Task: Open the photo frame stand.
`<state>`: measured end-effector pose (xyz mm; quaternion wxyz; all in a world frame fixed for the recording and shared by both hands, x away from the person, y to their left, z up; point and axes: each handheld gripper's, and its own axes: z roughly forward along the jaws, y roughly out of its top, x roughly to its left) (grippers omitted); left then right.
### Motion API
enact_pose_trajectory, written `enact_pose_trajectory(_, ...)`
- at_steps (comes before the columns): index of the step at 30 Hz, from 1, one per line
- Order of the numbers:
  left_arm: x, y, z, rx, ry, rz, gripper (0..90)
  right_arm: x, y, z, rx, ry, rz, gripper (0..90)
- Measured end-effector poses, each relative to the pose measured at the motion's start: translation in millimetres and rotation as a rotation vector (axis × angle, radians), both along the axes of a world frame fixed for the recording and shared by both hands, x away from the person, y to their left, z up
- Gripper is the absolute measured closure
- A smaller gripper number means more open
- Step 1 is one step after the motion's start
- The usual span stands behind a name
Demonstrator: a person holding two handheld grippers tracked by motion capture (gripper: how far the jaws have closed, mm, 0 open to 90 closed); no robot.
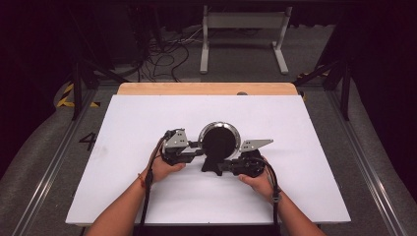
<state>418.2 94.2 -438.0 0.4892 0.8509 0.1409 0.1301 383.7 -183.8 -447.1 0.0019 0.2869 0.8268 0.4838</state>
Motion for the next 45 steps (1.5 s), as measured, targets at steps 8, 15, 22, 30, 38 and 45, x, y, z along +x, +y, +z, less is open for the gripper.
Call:
enact_pose_trajectory(8, -8.2, 0.6, -2.8, 0.047, -0.080, 0.048, 69.8, -3.3, 3.0, 3.0, -0.019, -0.005, 0.007, 80.6)
enact_pose_trajectory(15, -15.5, 3.9, -4.6, 0.063, -0.093, 0.054, 71.0, -8.7, 8.3, 3.6, -0.066, -0.022, 0.021, 81.1)
enact_pose_trajectory(22, -11.8, 13.9, -4.3, 0.002, -0.051, 0.039, 55.0, -10.5, 10.7, 1.1, -0.083, -0.023, 0.023, 81.6)
enact_pose_trajectory(30, -5.1, 5.5, -3.6, -0.004, -0.049, 0.038, 31.0, -10.9, 10.4, 0.5, -0.080, -0.023, 0.023, 81.7)
enact_pose_trajectory(38, 2.9, -4.0, -6.4, -0.019, 0.017, -0.022, 50.0, -10.9, 10.0, -0.5, -0.081, -0.018, 0.025, 81.8)
enact_pose_trajectory(45, -1.5, -6.3, -5.6, 0.015, -0.009, -0.045, 64.2, -11.2, 9.7, -0.5, -0.079, -0.014, 0.032, 82.0)
